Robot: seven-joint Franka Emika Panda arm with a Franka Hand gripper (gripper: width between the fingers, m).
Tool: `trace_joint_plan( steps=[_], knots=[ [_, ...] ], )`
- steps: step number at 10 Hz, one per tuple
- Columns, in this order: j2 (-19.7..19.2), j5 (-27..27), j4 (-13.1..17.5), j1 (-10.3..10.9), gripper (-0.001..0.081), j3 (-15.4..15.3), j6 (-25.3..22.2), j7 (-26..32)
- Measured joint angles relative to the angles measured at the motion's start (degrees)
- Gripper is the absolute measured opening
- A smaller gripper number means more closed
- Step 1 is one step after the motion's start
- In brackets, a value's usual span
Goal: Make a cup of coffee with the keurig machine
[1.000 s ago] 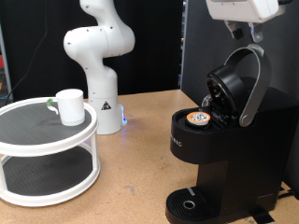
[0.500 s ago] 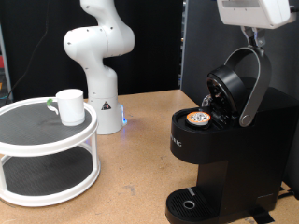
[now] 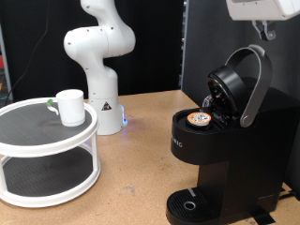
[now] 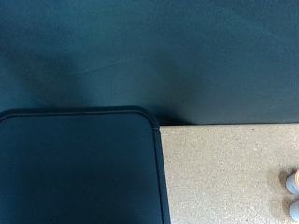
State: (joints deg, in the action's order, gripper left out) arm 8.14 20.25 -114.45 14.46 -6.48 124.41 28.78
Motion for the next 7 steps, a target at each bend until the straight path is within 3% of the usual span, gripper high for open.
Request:
trace_joint_plan(
  steps=[7],
  knots=[
    [-1.13, -2.47, -0.94, -0.03, 0.0004, -0.17, -0.82, 0.22]
  ],
)
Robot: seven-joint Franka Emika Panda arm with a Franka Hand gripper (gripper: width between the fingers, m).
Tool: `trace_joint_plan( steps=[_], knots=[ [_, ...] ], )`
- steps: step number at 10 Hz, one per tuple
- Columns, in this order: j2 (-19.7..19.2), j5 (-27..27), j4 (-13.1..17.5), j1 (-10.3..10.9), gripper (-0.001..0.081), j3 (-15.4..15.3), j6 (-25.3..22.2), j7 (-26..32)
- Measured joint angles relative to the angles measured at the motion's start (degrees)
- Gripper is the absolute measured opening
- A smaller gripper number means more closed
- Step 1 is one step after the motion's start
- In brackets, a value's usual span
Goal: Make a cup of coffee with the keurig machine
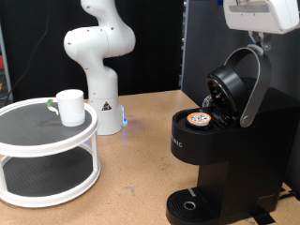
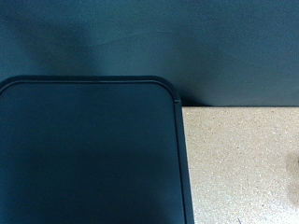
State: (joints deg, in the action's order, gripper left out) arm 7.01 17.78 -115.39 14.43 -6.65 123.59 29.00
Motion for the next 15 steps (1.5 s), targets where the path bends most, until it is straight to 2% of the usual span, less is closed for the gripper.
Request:
trace_joint_plan(
  steps=[4, 9, 13, 15],
  knots=[
    [1.74, 0.79, -0.99, -0.63, 0.0004, 1.85, -1.36, 5.72],
    [4.15, -6.28, -2.89, -3.73, 0.0004, 5.16, -6.25, 11.62],
    [3.88, -13.93, -6.34, -6.03, 0.0004, 6.13, -4.92, 12.25],
    [2.81, -16.87, -9.28, -7.22, 0.0004, 6.35, -2.47, 12.17]
  ],
)
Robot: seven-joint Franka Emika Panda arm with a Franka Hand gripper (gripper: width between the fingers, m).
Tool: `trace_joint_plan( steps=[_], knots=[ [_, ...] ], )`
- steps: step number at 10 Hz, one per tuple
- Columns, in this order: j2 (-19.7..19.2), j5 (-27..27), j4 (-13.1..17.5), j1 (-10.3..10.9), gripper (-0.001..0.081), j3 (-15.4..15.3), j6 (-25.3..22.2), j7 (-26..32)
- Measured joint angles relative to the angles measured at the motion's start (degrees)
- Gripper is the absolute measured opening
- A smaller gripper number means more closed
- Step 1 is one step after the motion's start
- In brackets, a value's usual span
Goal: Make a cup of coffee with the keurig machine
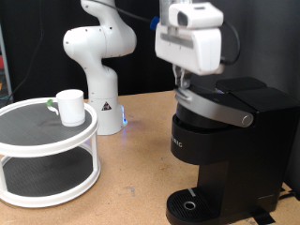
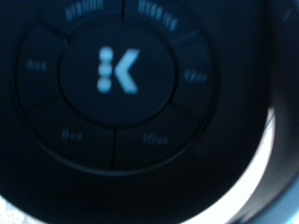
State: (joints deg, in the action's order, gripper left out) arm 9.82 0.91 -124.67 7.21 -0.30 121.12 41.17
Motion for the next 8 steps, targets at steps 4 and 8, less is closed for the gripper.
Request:
trace_joint_plan(
  steps=[4, 8],
  knots=[
    [-2.2, -2.39, -6.18, -1.55, 0.0004, 0.56, 8.99, 0.0],
    [-2.92, -2.74, -9.42, -2.17, 0.0004, 1.07, 12.73, 0.09]
  ],
)
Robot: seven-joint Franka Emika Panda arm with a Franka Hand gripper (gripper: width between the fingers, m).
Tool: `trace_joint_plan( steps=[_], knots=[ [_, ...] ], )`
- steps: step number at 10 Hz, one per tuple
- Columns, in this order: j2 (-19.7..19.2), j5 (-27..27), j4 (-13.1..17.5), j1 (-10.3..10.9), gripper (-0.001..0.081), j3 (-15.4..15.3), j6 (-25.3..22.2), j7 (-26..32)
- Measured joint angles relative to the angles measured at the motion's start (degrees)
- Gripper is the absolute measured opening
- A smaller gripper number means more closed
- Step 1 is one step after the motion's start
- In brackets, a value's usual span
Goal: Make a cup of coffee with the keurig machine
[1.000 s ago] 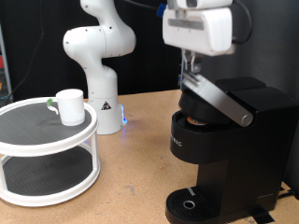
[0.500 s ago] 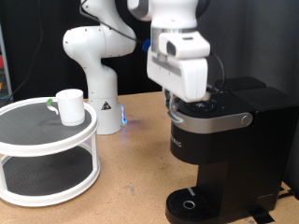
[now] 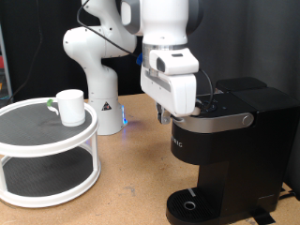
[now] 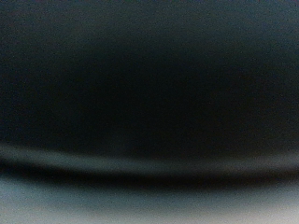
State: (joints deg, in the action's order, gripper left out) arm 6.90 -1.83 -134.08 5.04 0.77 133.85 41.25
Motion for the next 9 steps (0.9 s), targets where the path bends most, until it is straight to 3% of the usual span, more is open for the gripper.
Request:
trace_joint_plan(
  steps=[3, 5, 9],
  knots=[
    [-0.72, 1.25, -0.84, 0.0, 0.0004, 0.09, 1.71, 0.7],
    [-0.48, 6.25, -0.62, -0.02, 0.0004, 0.75, 1.75, 3.82],
    [1.13, 11.37, 2.1, -0.04, 0.0004, 1.99, -1.72, 7.58]
  ],
)
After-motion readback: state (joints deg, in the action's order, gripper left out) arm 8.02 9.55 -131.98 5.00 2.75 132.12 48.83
